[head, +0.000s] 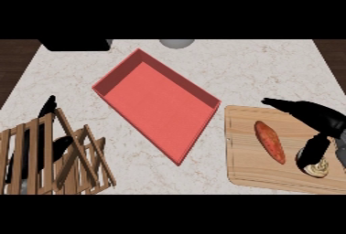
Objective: Pick the sweet potato from the cutting board and place it in the cardboard box
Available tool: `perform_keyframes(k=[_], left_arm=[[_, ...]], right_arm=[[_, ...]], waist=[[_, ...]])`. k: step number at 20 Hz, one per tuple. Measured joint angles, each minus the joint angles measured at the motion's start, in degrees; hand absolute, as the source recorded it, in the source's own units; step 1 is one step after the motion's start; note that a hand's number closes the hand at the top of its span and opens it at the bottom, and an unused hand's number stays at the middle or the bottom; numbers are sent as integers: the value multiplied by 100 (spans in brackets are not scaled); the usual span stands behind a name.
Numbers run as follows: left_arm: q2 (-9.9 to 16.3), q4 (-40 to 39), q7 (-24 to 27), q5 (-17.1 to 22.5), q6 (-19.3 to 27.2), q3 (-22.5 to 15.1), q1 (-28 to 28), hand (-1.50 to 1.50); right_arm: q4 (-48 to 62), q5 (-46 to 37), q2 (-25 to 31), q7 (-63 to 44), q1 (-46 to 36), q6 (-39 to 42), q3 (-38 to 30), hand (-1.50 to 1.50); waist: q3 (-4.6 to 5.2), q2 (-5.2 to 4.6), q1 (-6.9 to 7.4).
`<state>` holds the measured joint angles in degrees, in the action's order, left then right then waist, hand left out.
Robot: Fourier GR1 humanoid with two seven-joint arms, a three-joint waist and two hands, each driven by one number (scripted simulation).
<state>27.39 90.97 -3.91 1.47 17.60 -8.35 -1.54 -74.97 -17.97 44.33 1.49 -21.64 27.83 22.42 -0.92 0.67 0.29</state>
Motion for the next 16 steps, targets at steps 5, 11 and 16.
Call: perform_keyframes(k=[5,11,16], left_arm=[[-97,15,-69,-134,-14,47,24,0],[-177,38,29,-148,-212,154,3,0],[-252,55,-170,-285,-260,209,48,0]], right_arm=[[69,-326,-177,-86,149,-86,37,-150],[255,-601,-369,27,206,-123,-46,-150],[383,-825,-488,173,277,-169,-138,-150]], waist=[[4,-4,1],[9,-13,4],[19,-17,10]])
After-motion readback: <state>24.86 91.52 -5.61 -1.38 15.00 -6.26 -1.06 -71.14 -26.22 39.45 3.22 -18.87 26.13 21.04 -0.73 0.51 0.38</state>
